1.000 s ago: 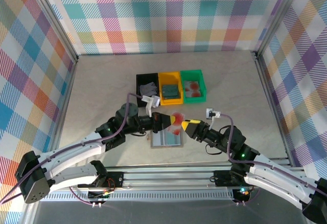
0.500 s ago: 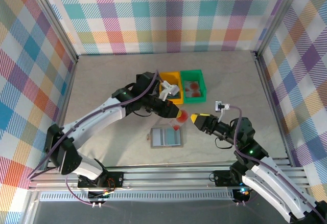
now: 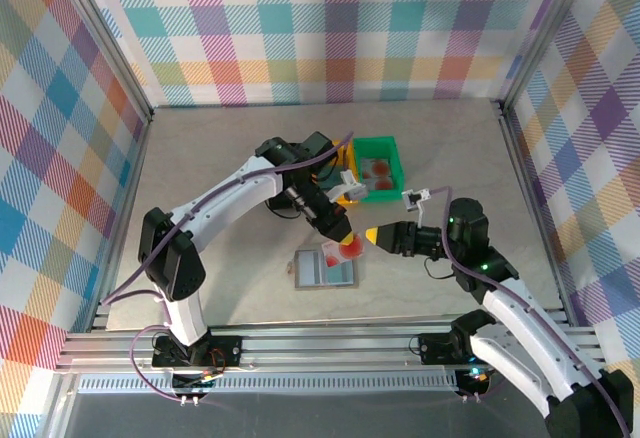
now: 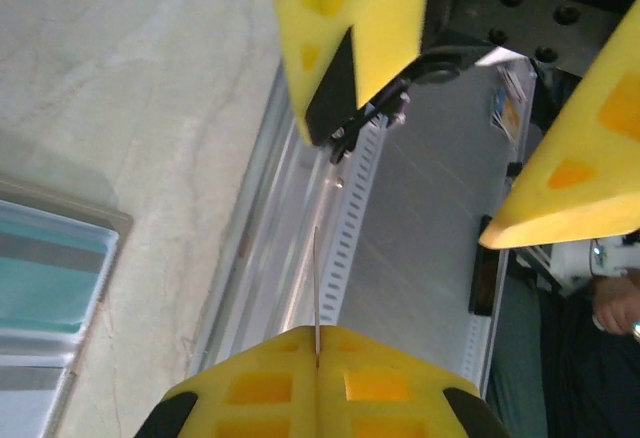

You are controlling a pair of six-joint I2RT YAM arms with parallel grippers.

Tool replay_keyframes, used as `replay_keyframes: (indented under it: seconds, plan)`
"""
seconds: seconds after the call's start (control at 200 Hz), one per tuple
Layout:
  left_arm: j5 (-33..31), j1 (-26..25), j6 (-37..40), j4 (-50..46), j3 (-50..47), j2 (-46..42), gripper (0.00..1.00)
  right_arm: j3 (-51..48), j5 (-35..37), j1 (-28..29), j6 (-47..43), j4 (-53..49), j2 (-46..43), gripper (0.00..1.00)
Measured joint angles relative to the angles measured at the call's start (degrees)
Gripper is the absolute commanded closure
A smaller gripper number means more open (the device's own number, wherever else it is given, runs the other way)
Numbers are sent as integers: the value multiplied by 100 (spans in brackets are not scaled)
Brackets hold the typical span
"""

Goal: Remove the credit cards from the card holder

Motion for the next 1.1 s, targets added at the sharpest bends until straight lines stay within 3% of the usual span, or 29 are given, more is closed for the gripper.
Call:
replay_keyframes:
  seconds: [0.24,0.615,1.1]
  plan:
    - [363,22,501,-531,166,223,100,-92,-745,37,59,518,151,52]
    - [671,26,745,-719,195,225,100,-131,-896,304,42,691,367,56]
    - [726,26,745,-723,192,221,100,-208,-896,540,-70,717,470,77]
